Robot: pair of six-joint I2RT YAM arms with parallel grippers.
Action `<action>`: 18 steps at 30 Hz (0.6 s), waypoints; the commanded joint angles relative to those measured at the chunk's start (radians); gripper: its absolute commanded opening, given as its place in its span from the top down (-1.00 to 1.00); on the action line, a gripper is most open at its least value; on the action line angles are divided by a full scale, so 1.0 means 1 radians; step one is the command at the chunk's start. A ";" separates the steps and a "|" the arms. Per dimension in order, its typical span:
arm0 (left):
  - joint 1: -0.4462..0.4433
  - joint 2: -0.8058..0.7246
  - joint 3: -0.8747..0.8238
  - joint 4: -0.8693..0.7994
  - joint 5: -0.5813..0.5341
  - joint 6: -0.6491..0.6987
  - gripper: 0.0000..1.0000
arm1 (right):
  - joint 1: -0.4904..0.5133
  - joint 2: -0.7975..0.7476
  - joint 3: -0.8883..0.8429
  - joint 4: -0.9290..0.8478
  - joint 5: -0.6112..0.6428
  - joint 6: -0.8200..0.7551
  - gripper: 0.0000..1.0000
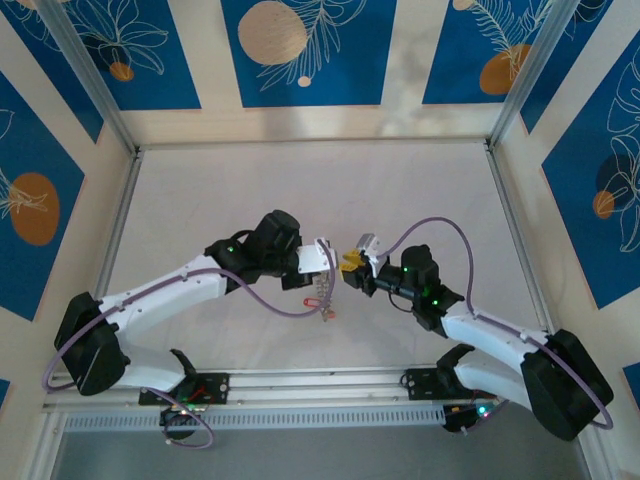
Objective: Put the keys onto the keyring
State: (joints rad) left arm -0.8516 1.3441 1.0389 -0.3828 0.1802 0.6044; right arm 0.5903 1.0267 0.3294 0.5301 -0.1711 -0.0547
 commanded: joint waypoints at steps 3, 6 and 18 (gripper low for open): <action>0.008 -0.025 -0.020 0.008 0.055 0.025 1.00 | -0.006 -0.041 0.053 -0.081 -0.150 -0.230 0.31; 0.008 -0.026 -0.025 0.018 0.066 0.024 1.00 | -0.013 -0.013 0.065 -0.075 -0.192 -0.279 0.30; 0.007 -0.043 -0.042 0.033 0.113 0.041 1.00 | -0.050 0.154 0.111 -0.042 -0.446 -0.316 0.39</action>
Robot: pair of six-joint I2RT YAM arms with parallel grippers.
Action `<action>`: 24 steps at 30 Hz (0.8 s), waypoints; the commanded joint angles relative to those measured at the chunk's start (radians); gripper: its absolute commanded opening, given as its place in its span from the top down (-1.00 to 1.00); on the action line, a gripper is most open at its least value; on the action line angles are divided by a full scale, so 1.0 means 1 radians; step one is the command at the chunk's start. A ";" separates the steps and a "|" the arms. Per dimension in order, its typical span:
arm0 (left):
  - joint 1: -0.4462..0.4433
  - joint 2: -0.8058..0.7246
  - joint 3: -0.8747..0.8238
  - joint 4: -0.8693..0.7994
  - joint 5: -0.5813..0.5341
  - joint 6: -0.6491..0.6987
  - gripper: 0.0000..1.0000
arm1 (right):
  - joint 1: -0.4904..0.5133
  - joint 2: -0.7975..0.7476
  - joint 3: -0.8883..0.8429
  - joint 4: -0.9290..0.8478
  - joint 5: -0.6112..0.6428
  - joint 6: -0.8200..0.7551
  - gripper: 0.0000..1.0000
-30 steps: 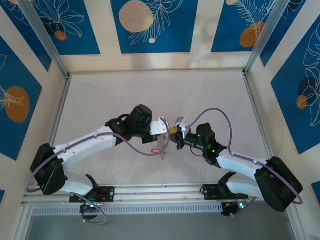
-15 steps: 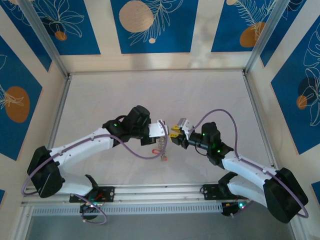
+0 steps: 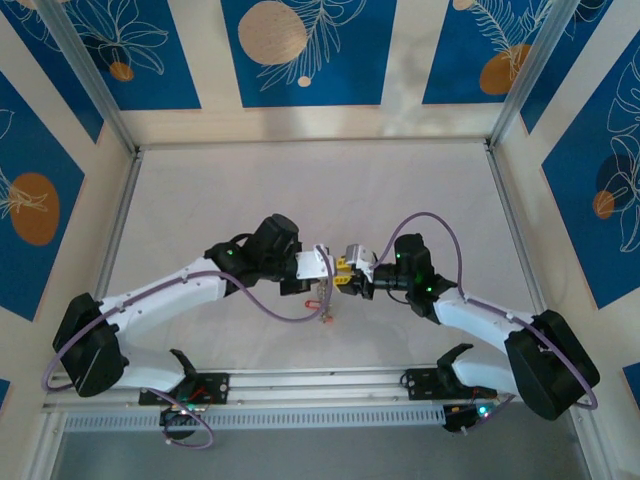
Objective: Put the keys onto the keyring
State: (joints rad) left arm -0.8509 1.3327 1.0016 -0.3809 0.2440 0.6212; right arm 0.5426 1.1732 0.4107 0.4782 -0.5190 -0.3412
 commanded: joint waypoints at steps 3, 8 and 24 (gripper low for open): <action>0.007 -0.031 -0.008 0.034 0.052 0.026 1.00 | -0.001 0.019 0.033 0.009 -0.106 -0.030 0.40; 0.007 -0.033 -0.012 0.045 0.060 0.029 1.00 | 0.001 0.047 0.037 0.014 -0.106 -0.036 0.43; 0.008 -0.038 -0.024 0.044 0.058 0.040 1.00 | 0.007 0.036 0.006 0.087 -0.087 -0.073 1.00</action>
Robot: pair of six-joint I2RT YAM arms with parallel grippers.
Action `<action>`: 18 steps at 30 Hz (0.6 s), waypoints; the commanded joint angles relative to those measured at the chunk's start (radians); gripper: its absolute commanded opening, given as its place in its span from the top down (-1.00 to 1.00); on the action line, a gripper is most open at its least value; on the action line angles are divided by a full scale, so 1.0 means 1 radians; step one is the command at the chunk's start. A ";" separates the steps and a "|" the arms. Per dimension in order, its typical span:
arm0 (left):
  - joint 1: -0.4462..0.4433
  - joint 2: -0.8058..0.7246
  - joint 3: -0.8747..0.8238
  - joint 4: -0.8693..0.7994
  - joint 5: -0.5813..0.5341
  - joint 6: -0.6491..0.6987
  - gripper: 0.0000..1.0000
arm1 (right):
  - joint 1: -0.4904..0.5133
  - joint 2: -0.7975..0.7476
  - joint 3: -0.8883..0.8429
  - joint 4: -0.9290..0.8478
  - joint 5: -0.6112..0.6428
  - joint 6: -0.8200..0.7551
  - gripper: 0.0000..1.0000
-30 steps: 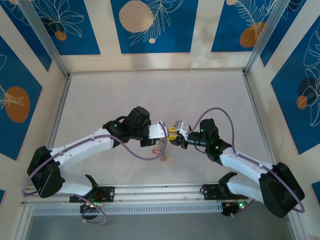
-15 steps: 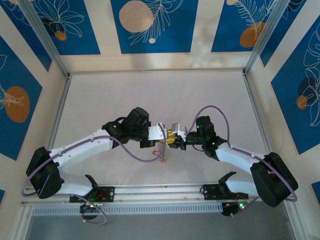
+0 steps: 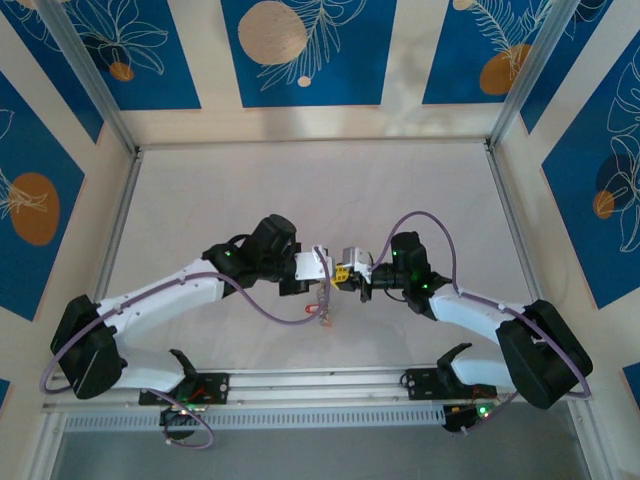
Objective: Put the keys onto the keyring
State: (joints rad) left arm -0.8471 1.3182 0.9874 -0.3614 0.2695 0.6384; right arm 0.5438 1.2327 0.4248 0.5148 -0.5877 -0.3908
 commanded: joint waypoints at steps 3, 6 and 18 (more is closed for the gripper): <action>0.005 -0.022 -0.016 0.014 0.006 0.029 1.00 | 0.007 -0.043 -0.012 0.037 -0.010 -0.036 1.00; 0.006 -0.012 -0.018 0.000 -0.023 0.038 1.00 | 0.005 -0.062 -0.018 0.025 -0.002 -0.045 1.00; 0.005 0.028 -0.005 -0.018 -0.024 0.048 0.67 | 0.005 -0.109 -0.031 0.017 0.004 -0.045 1.00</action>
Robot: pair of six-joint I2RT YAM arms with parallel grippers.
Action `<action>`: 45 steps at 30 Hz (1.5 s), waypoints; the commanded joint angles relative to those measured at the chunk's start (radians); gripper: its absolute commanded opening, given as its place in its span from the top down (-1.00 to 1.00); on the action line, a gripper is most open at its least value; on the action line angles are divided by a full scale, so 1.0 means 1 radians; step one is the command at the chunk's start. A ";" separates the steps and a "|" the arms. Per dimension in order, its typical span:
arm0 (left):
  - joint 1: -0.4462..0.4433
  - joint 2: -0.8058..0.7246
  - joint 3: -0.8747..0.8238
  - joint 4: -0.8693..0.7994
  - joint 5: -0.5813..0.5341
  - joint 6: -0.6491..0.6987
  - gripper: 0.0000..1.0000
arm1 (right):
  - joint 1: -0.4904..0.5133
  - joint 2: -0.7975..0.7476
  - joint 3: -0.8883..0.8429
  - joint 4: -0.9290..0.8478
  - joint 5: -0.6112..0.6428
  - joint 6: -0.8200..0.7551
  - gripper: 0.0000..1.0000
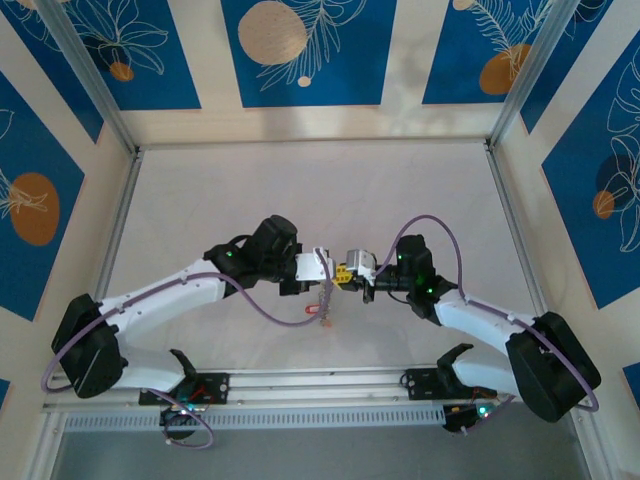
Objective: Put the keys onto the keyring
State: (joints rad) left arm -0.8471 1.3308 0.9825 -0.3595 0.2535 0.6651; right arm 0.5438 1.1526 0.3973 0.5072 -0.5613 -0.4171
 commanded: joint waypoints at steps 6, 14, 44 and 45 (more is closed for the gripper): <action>0.006 0.024 0.024 -0.022 0.046 0.004 0.42 | 0.009 -0.014 0.003 0.020 -0.031 -0.009 1.00; 0.006 0.030 0.048 -0.013 0.076 0.003 0.54 | 0.021 0.010 0.015 0.019 -0.025 0.000 1.00; 0.006 -0.068 -0.022 -0.007 0.210 0.133 1.00 | 0.012 -0.039 0.016 -0.080 -0.058 -0.054 0.54; 0.007 -0.068 -0.024 -0.008 0.208 0.133 1.00 | 0.012 -0.043 0.014 -0.077 -0.047 -0.051 0.54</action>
State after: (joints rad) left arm -0.8452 1.2846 0.9623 -0.3847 0.4168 0.7700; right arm 0.5499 1.1160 0.3973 0.4206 -0.5842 -0.4580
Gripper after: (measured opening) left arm 0.038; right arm 0.227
